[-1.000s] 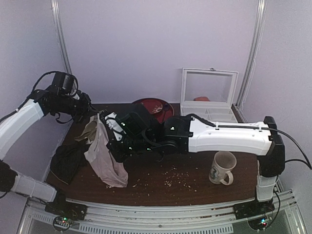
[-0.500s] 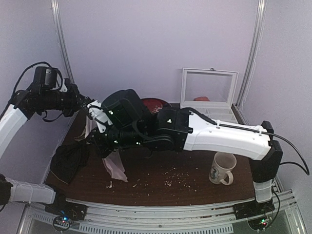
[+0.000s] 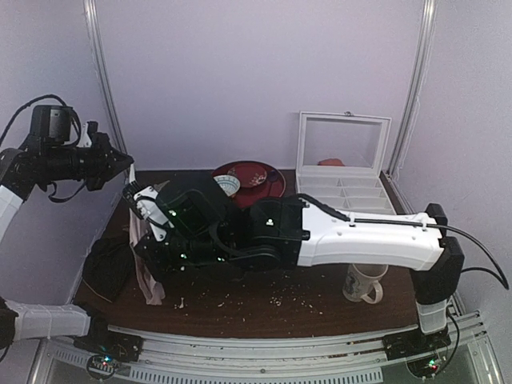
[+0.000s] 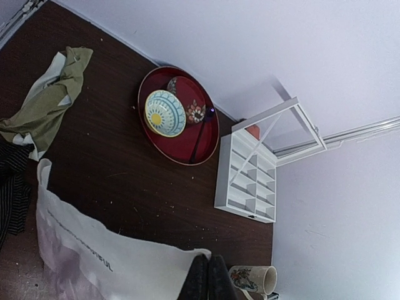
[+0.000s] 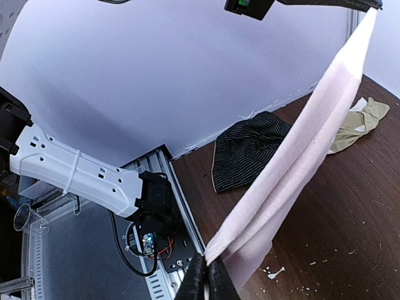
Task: Roll the underwear
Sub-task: Turn over the underwear at the center of the board, then fold the underwear at the center of the board, then rotate the underwear at the center of the board.
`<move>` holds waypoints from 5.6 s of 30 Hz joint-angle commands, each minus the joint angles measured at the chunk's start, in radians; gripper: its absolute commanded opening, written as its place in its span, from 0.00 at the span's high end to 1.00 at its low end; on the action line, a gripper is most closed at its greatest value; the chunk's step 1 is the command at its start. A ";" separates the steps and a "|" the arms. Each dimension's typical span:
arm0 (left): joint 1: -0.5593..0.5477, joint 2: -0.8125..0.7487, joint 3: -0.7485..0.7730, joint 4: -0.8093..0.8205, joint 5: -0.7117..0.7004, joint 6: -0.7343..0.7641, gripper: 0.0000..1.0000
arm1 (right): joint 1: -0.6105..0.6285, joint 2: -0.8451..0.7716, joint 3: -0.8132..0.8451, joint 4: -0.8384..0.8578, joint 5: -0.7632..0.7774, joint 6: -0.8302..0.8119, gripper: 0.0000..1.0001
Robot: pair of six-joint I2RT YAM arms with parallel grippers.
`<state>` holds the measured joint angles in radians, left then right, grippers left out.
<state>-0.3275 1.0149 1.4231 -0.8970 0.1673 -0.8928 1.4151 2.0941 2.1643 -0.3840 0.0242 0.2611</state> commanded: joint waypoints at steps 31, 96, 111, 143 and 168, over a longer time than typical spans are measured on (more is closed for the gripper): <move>-0.202 1.046 0.357 0.518 0.155 -0.087 1.00 | -0.439 -0.490 -0.958 0.299 0.002 0.306 1.00; -0.022 1.100 0.025 0.676 0.265 0.083 1.00 | -0.348 0.149 -0.341 0.004 -0.098 0.158 1.00; -0.022 1.129 0.021 0.670 0.267 0.095 1.00 | -0.346 0.235 -0.282 0.003 -0.125 0.164 1.00; -0.008 0.992 0.016 0.499 0.198 0.128 0.61 | -0.420 -0.146 -0.608 0.134 -0.061 0.190 0.66; -0.030 1.167 0.045 0.587 0.323 0.109 0.48 | -0.439 -0.110 -0.616 0.141 -0.072 0.204 0.69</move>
<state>-0.3481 2.1479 1.4567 -0.3397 0.4591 -0.7784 0.9741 1.9759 1.5158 -0.2367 -0.0498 0.4534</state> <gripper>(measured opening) 0.517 0.315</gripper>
